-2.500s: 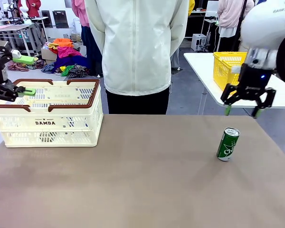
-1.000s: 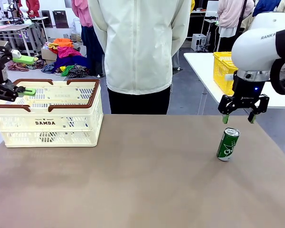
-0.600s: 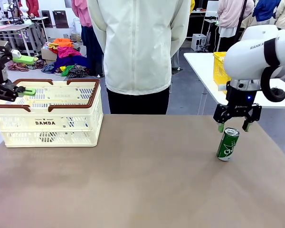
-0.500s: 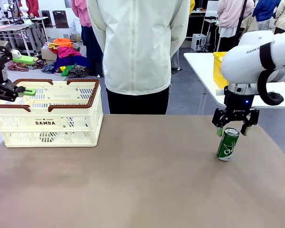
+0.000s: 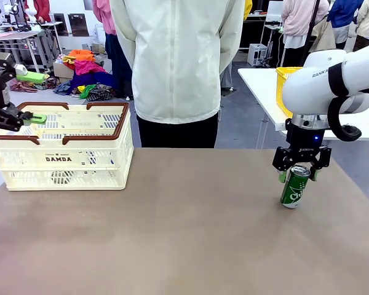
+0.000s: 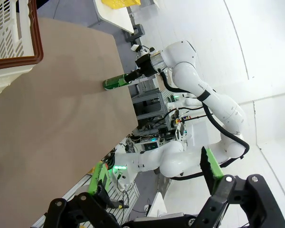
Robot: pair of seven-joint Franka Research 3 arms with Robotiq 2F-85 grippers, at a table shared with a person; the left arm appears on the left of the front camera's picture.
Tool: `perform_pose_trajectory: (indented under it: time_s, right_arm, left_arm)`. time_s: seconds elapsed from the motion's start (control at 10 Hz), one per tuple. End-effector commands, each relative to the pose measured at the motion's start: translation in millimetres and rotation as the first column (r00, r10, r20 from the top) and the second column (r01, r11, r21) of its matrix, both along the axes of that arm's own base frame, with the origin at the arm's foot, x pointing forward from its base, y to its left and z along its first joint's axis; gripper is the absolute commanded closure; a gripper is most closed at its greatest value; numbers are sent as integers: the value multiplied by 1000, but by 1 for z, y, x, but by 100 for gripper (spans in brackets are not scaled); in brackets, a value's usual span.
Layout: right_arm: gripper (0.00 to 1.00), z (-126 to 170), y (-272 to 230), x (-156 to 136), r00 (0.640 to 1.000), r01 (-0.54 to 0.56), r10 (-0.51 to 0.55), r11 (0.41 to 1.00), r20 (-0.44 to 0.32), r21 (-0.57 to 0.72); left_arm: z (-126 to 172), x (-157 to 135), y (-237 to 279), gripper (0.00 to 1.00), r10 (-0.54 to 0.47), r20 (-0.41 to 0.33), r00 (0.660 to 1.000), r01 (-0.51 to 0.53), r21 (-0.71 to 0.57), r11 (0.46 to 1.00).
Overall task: Place the drinks into the Shopping basket.
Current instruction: Pick up one drink and place it into the Shopping basket.
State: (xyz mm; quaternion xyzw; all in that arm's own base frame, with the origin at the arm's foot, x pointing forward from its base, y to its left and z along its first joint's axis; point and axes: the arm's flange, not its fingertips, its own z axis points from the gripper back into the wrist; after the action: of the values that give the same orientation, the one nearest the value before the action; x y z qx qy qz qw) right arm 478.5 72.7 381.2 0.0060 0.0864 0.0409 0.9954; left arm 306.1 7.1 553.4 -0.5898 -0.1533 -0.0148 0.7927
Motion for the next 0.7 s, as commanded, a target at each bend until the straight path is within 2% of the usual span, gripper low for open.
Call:
perform_pose_trajectory:
  time_s: [0.0,0.1,0.2,0.3,0.6]
  right_arm:
    - [0,3,-1,2,1000,-24,24,999,1,27]
    - [33,1,0,3,999,-32,32,999,17,18]
    - [93,0,0,4,999,-43,43,999,4,17]
    - [100,1,0,4,999,-49,49,999,1,17]
    - [100,1,0,2,998,-69,69,998,6,15]
  left_arm:
    - [2,-1,-1,0,4,-4,1000,-4,-24,1000]
    - [2,-1,-1,0,4,-4,1000,-4,-24,1000]
    - [2,-1,-1,0,4,-4,1000,-4,-24,1000]
    - [2,-1,-1,0,4,-4,1000,-4,-24,1000]
    - [2,-1,-1,0,4,-4,1000,-4,-24,1000]
